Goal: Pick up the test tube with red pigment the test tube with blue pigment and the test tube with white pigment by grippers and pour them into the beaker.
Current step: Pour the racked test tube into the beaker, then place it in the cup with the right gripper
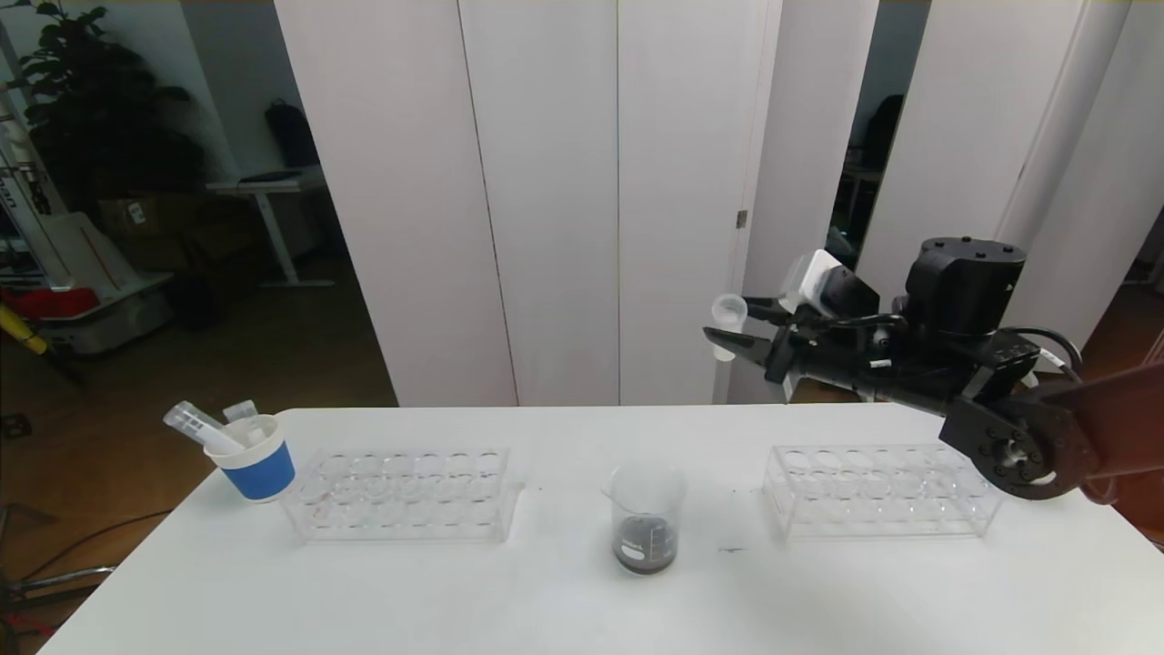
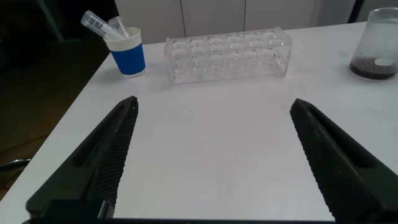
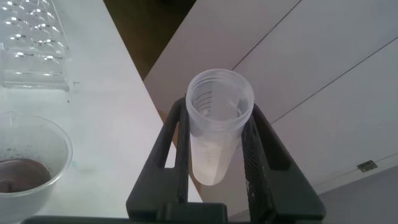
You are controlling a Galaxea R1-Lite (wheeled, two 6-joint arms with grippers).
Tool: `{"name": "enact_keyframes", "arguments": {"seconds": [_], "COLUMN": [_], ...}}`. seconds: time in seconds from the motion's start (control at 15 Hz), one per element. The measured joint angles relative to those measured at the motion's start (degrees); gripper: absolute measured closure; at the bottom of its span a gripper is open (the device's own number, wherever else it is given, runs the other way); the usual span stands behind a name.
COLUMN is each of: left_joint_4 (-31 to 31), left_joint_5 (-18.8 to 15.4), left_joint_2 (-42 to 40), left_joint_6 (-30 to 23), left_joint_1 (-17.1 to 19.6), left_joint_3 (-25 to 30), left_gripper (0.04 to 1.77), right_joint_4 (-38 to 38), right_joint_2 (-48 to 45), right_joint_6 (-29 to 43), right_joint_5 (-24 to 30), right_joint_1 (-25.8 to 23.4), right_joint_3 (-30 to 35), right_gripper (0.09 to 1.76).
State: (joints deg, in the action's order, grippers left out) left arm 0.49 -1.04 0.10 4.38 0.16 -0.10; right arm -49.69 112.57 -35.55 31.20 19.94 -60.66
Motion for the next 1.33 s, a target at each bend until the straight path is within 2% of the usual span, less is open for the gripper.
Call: {"name": "enact_keyframes", "arguments": {"seconds": [0.27, 0.47, 0.8, 1.33], "left_joint_4": [0.00, 0.00, 0.02, 0.00], "left_joint_5": [-0.01, 0.00, -0.01, -0.01], "left_joint_2": [0.00, 0.00, 0.00, 0.00], "left_joint_6": [0.00, -0.02, 0.00, 0.00], "left_joint_1": [0.00, 0.00, 0.00, 0.00], "left_joint_3": [0.00, 0.00, 0.00, 0.00], "left_gripper": [0.06, 0.06, 0.06, 0.06], "right_joint_4": [-6.67, -9.90, -10.42, -10.34], "right_joint_2": [0.17, 0.30, 1.57, 4.57], "right_joint_6": [0.05, -3.15, -12.32, -24.19], "right_joint_5": [0.09, 0.17, 0.88, 6.78], "right_joint_1": [2.55, 3.07, 3.47, 3.89], "right_joint_3": [4.40, 6.67, 7.22, 5.01], "right_gripper": [1.27, 1.27, 1.27, 1.27]}}
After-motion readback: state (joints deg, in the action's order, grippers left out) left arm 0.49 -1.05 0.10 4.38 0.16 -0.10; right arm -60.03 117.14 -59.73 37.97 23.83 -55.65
